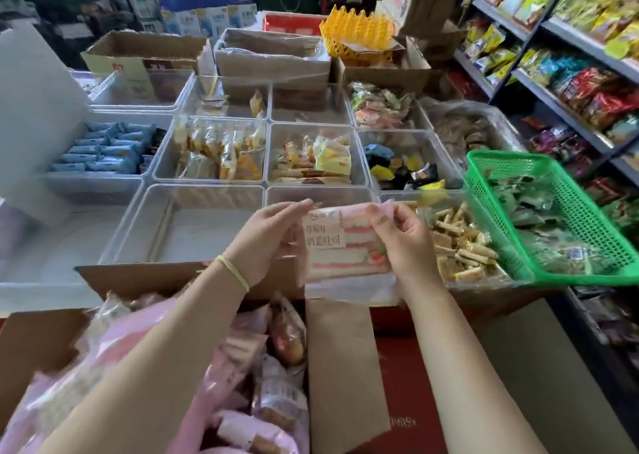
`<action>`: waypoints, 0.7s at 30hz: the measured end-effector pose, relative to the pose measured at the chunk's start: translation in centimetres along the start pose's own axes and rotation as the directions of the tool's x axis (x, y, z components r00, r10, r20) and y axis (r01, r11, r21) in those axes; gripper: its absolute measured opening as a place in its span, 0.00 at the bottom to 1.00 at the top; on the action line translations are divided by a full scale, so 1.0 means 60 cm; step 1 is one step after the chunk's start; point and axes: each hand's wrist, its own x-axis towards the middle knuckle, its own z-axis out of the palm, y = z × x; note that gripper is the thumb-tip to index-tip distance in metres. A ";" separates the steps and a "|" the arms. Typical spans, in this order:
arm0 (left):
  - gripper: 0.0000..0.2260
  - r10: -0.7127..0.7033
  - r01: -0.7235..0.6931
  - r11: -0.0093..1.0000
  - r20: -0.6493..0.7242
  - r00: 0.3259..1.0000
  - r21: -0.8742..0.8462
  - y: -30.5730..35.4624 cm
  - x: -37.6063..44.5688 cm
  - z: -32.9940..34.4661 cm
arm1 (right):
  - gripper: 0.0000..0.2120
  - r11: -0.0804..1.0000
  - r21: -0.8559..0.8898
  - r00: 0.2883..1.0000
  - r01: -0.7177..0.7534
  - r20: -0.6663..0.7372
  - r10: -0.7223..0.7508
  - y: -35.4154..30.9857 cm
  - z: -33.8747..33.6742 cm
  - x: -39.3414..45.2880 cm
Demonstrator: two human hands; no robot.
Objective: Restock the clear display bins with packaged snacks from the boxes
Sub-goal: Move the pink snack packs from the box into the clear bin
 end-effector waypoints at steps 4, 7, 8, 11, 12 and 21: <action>0.17 -0.062 0.061 0.990 0.000 0.998 -0.130 -0.051 0.061 0.081 | 0.20 0.999 -0.001 0.999 0.043 0.005 -0.042 0.058 -0.056 0.057; 0.19 -0.090 0.072 0.977 -0.082 0.993 -0.200 -0.076 0.098 0.106 | 0.20 0.999 -0.051 0.998 0.017 0.062 -0.014 0.089 -0.102 0.091; 0.20 -0.087 0.068 0.982 -0.100 0.991 -0.176 -0.084 0.109 0.111 | 0.19 0.995 -0.099 0.997 0.024 0.073 -0.017 0.093 -0.117 0.101; 0.13 -0.027 0.035 0.997 -0.119 0.993 0.072 -0.100 0.138 0.118 | 0.24 0.930 -0.354 0.987 0.096 0.156 -0.042 0.099 -0.149 0.135; 0.09 -0.006 0.021 0.987 -0.096 0.995 0.160 -0.103 0.146 0.121 | 0.27 0.878 -0.458 0.976 0.142 0.215 -0.046 0.099 -0.153 0.149; 0.13 -0.032 0.062 0.924 -0.087 0.996 0.377 -0.107 0.235 0.093 | 0.06 0.729 -0.654 0.854 0.201 0.482 0.197 0.114 -0.073 0.256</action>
